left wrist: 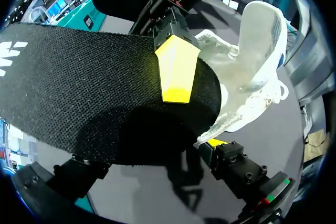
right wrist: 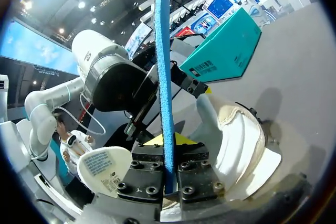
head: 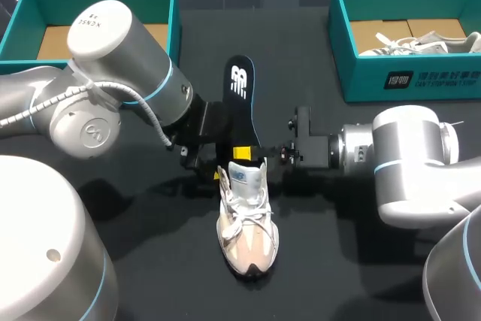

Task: Take the shoe out of the shoebox, open the shoe tongue, remove and reinsert the insole, then place the shoe into the shoebox

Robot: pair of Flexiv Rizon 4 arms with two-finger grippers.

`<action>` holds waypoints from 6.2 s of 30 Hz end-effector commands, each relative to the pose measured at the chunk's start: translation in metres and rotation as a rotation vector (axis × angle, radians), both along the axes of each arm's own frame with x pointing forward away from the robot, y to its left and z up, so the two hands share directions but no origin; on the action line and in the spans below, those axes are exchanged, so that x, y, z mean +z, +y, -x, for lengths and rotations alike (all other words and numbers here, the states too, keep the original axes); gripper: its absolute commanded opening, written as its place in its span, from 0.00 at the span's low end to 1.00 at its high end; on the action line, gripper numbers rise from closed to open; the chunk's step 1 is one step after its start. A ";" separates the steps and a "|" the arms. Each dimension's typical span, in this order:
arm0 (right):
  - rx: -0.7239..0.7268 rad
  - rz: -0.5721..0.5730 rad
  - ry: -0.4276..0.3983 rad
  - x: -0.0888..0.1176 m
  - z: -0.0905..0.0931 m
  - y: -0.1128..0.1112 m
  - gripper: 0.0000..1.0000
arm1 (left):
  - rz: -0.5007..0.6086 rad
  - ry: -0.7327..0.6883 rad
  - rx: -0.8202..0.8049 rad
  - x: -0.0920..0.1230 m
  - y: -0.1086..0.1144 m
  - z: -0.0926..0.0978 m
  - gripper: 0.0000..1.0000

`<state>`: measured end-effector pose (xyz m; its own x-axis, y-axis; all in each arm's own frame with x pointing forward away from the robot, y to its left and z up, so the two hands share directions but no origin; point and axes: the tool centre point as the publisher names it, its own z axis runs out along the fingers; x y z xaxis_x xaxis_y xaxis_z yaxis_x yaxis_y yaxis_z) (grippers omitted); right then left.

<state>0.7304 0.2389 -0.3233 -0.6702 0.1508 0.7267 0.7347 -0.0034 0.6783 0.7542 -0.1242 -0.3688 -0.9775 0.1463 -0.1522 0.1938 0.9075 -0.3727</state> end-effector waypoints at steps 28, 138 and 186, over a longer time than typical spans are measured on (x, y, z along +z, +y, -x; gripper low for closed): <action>0.019 0.024 0.046 -0.014 0.010 -0.002 0.10 | 0.000 0.000 -0.001 0.000 -0.001 0.000 1.00; 0.007 0.117 0.010 0.005 0.003 -0.004 0.34 | 0.000 0.000 -0.001 0.000 -0.001 0.000 1.00; 0.045 0.211 0.187 -0.022 0.033 -0.006 0.00 | 0.000 0.000 -0.001 0.000 -0.001 0.000 1.00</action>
